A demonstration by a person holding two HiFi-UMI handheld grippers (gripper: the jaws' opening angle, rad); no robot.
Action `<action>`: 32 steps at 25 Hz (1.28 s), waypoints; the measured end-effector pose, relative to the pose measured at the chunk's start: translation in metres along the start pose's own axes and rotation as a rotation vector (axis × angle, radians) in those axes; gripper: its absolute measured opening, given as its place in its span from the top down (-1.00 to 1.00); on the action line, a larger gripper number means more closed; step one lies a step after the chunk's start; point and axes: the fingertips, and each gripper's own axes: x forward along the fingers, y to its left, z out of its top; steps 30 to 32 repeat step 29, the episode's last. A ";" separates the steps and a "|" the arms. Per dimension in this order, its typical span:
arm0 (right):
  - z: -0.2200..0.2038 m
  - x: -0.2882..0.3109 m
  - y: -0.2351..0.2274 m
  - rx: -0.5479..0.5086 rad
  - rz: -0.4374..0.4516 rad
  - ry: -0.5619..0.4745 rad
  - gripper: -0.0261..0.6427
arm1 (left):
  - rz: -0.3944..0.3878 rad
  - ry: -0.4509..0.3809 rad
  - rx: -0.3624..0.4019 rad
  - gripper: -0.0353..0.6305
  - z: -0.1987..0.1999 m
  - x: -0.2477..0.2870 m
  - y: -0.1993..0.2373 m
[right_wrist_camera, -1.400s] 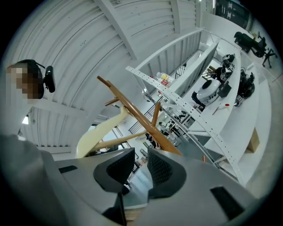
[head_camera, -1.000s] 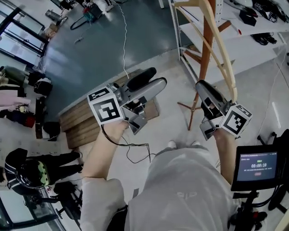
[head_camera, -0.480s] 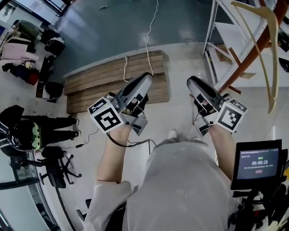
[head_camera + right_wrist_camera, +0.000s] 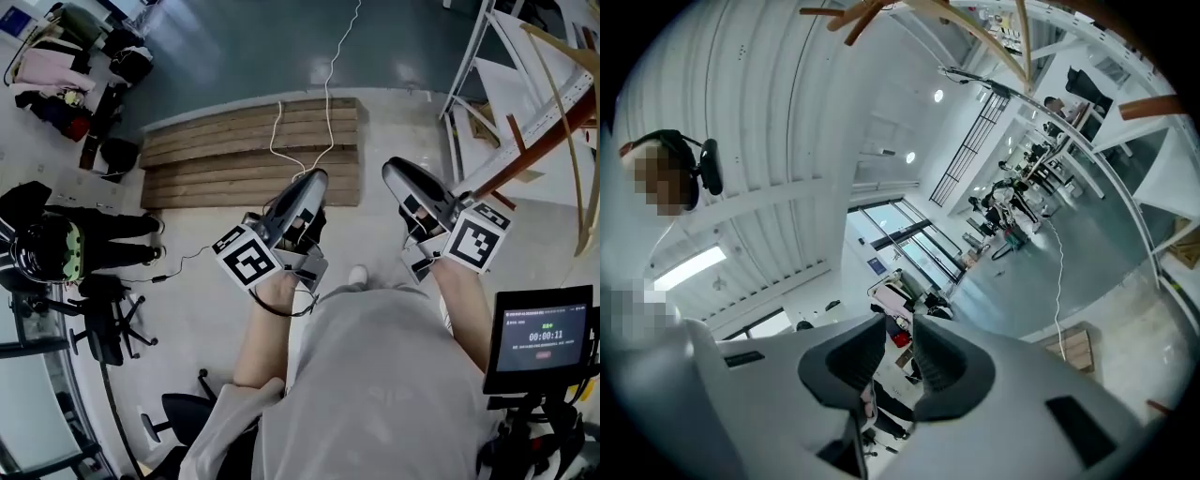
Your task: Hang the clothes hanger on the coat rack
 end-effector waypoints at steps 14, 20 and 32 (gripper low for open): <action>0.006 -0.013 -0.010 -0.025 0.013 0.015 0.63 | 0.005 0.059 -0.011 0.88 -0.041 0.026 -0.004; 0.007 -0.017 -0.016 -0.015 -0.004 -0.005 0.64 | -0.010 0.091 -0.011 0.88 -0.047 0.030 -0.003; 0.010 -0.023 -0.025 0.004 -0.045 -0.040 0.64 | -0.041 0.128 -0.015 0.88 -0.049 0.036 -0.002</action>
